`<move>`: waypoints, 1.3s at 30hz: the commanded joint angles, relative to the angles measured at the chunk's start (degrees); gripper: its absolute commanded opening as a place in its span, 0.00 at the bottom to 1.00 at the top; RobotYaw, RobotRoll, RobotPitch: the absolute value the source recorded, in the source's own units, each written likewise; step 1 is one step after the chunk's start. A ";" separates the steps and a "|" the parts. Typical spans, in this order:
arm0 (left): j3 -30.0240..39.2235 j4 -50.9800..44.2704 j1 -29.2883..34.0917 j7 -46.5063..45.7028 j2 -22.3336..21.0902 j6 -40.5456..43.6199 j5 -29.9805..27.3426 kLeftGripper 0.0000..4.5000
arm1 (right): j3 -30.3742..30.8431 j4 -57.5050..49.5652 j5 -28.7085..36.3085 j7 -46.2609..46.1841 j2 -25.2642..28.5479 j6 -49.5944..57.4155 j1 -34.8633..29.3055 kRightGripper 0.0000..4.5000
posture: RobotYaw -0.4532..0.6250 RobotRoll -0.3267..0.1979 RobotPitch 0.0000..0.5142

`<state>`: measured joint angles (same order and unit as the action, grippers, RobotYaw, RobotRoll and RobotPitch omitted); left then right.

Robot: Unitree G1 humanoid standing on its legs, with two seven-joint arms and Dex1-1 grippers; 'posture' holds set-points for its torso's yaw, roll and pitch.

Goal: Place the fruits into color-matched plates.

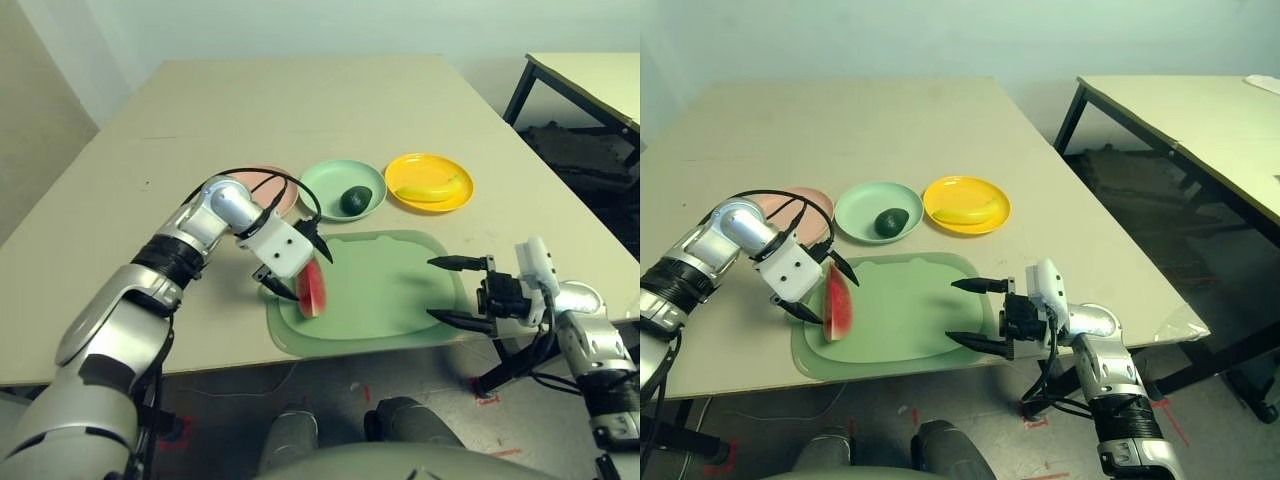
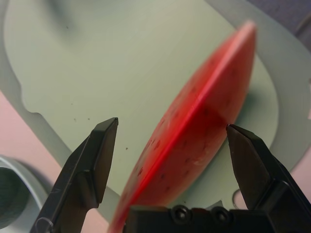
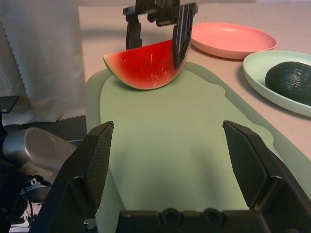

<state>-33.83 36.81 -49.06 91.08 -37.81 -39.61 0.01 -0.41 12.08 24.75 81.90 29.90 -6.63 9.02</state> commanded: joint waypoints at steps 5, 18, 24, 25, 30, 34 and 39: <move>0.48 1.37 1.12 -0.34 1.30 -0.08 3.28 1.00 | 0.52 -2.35 0.38 -1.47 0.35 1.84 -0.04 1.00 | 0.35 0.62 0.00; 0.77 -0.04 2.51 1.32 2.11 4.23 3.25 0.49 | 0.49 -2.51 0.06 -3.44 0.46 1.88 -0.16 1.00 | 0.35 0.62 0.00; 3.25 0.38 1.46 1.41 0.09 6.09 2.18 0.49 | 0.18 -2.92 0.54 -4.94 -0.46 2.39 0.02 1.00 | 0.36 0.62 0.00; 3.99 1.13 0.96 1.32 -0.30 6.30 2.10 0.49 | 0.12 -3.21 0.65 -5.49 -0.72 2.59 -0.08 1.00 | 0.36 0.62 0.00; 7.33 8.95 -2.82 -1.60 -2.89 5.26 4.37 0.49 | -0.20 -5.07 0.30 -9.97 -2.58 3.22 -1.17 1.00 | 0.35 0.62 0.00; 8.54 18.46 -7.80 -7.12 -4.72 3.31 8.54 0.49 | 0.20 -6.12 -0.48 -12.43 -3.89 2.19 -2.72 1.00 | 0.35 0.62 0.01; 8.22 29.13 -13.22 -18.37 -4.93 4.90 15.59 0.49 | 1.02 -7.93 -0.79 -14.28 -4.57 2.54 -4.43 1.00 | 0.34 0.62 0.01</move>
<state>-25.81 63.41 -61.22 75.88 -42.83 -35.39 13.22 0.32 5.35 24.34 68.34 25.35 -3.93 4.96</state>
